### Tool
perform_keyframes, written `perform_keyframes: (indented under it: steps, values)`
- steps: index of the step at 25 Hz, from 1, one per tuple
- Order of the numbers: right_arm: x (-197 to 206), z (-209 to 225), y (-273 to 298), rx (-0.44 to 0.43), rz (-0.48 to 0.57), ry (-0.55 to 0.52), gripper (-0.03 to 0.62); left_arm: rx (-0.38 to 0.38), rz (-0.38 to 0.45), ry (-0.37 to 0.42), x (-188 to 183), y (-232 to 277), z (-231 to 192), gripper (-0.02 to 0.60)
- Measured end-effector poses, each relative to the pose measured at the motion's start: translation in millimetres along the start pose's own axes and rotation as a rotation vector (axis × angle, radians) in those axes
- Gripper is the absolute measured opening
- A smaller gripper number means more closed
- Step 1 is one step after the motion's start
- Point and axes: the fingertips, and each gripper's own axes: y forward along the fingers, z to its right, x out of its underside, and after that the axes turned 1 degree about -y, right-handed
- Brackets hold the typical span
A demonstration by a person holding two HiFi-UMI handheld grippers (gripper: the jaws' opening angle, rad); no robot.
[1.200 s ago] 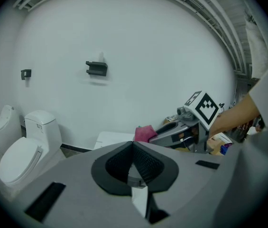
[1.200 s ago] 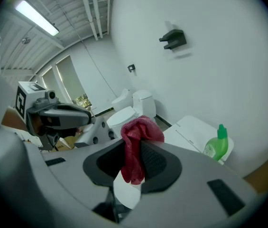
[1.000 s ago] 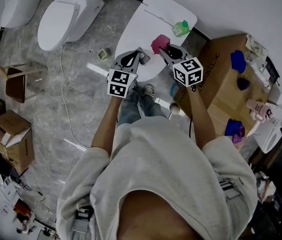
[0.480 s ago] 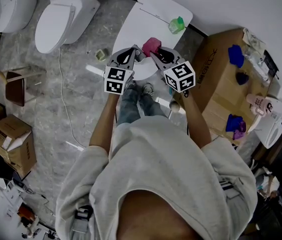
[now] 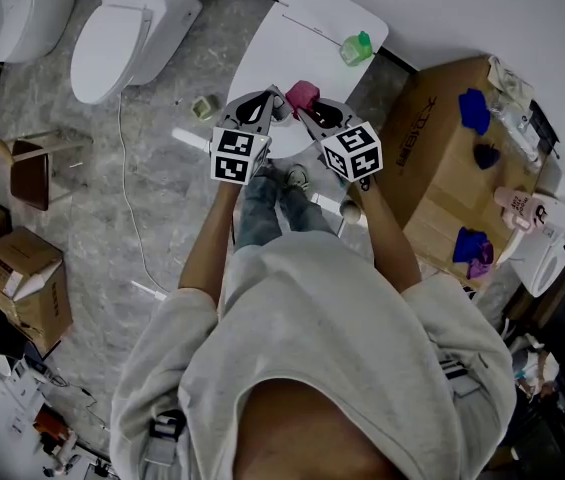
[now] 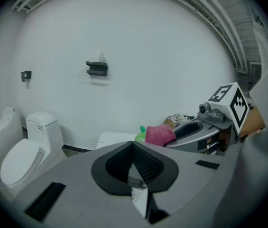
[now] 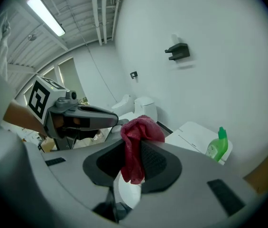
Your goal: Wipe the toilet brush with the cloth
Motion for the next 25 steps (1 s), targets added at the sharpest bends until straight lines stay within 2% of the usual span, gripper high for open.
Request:
perform_keyframes:
  steps: [16,22,25]
  values:
    - [37.1,23.7,25.9,0.036,-0.056,0.164,0.100,0.007,0.002,-0.004,-0.1,0.1,-0.7,0.018]
    - [72.8,23.5,38.6,0.031,-0.170,0.172,0.100,0.011,0.002,-0.003,0.1,0.8,0.5,0.018]
    - [81.8,20.3,35.9,0.031,-0.183,0.181,0.100,0.016,-0.001,-0.001,-0.6,1.1,0.9,0.018]
